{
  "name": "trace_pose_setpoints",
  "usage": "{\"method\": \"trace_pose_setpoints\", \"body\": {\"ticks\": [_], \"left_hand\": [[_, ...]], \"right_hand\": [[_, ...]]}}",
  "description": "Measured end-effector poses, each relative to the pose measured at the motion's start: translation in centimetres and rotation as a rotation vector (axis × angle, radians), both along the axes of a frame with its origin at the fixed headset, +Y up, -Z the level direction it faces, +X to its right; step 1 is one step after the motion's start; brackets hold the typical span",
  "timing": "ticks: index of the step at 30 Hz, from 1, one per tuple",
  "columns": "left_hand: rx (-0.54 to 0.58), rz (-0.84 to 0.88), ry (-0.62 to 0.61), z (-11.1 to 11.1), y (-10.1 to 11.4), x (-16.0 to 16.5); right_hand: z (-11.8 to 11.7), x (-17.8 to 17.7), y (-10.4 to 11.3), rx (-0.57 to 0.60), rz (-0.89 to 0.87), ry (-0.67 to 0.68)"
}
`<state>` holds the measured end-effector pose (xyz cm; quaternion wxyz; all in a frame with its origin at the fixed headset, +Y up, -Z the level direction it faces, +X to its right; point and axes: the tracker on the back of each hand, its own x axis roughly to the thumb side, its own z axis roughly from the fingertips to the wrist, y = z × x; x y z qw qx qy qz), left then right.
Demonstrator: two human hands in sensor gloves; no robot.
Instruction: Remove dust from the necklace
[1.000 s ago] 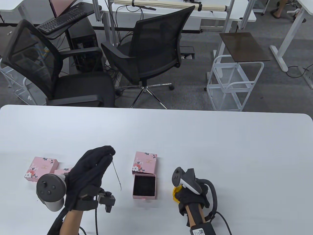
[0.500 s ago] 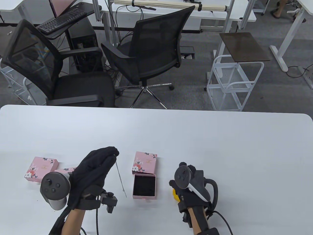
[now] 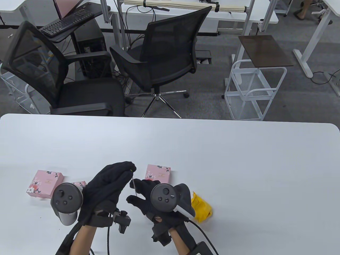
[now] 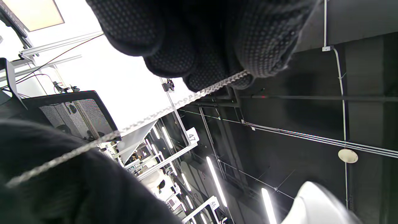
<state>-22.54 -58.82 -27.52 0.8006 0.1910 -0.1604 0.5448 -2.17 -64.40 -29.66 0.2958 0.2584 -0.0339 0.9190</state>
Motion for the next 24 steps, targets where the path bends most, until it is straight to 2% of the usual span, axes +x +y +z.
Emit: {"method": "trace_pose_setpoints", "body": {"ticks": [5,16,24], "left_hand": [[-0.027,0.016,0.032,-0.5,-0.2,-1.3],[-0.061,0.05,0.144,-1.1,-0.7,-4.1],[-0.075,-0.034,0.178,-1.6,-1.3,-3.6]], "right_hand": [[-0.5,1.0,-0.1,0.018,0.082,-0.035],[-1.8,3.8,0.5,-0.007,0.06,-0.144],[-2.1,5.2,0.7,-0.002,0.036,-0.2]]}}
